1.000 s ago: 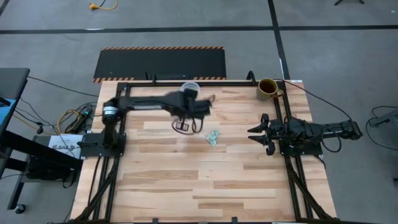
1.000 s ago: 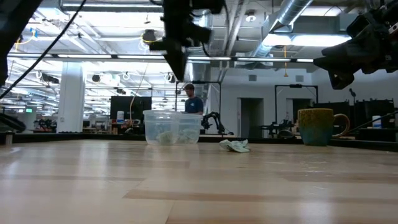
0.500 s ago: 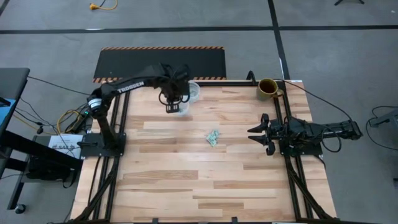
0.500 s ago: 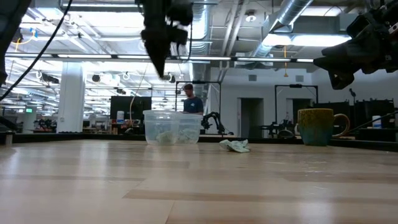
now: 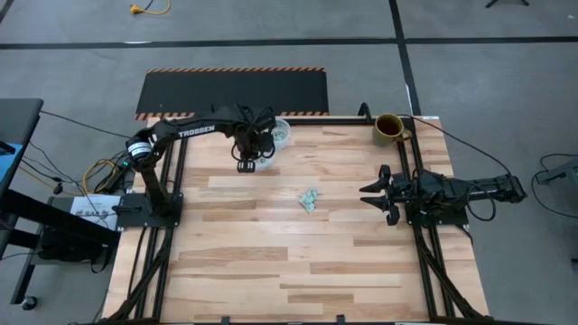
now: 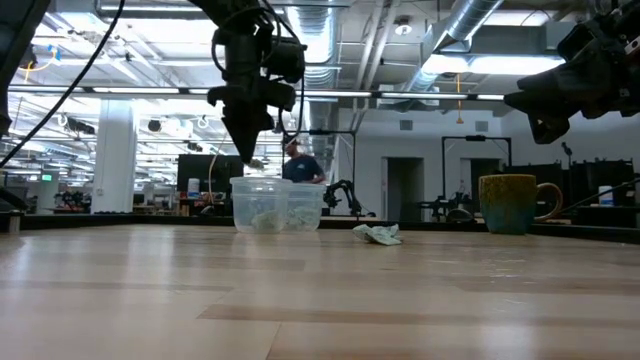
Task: Pick and place items into bin
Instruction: Put the stevia packet into the bottom bin, then put the bottom stevia packet into the bottom bin
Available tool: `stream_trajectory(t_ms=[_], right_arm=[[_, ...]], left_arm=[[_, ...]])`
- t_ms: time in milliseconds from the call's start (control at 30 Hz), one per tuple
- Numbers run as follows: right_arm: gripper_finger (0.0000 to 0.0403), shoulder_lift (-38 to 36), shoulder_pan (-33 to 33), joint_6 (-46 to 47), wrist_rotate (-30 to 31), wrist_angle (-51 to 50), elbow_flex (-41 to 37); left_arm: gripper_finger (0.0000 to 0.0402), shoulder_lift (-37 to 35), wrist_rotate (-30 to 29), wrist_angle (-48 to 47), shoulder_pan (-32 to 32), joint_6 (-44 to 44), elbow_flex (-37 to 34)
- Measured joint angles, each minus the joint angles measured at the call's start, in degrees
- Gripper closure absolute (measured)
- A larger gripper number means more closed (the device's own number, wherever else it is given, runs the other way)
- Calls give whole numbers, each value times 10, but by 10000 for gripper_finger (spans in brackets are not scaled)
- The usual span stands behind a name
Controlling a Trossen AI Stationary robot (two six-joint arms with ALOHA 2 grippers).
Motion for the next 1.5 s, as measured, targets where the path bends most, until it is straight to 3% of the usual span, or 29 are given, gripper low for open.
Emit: stream_trajectory(t_ms=[333,767,967,1067,1200,1300,1500], right_arm=[[267,0,0,0,0,0,0],[267,0,0,0,0,0,0],[267,0,0,0,0,0,0],[267,0,0,0,0,0,0],[267,0,0,0,0,0,0],[267,0,0,0,0,0,0],[267,0,0,0,0,0,0]], left_arm=[[386,0,7,27,2,9,0],[280,0,8,43,-3,-10,0],[269,0,103,160,-49,-71,0],[271,5,139,227,-84,-60,-1],[271,5,142,331,-128,-17,-34],[271,5,141,415,-150,-50,-55],[272,13,121,429,-166,-130,-69]])
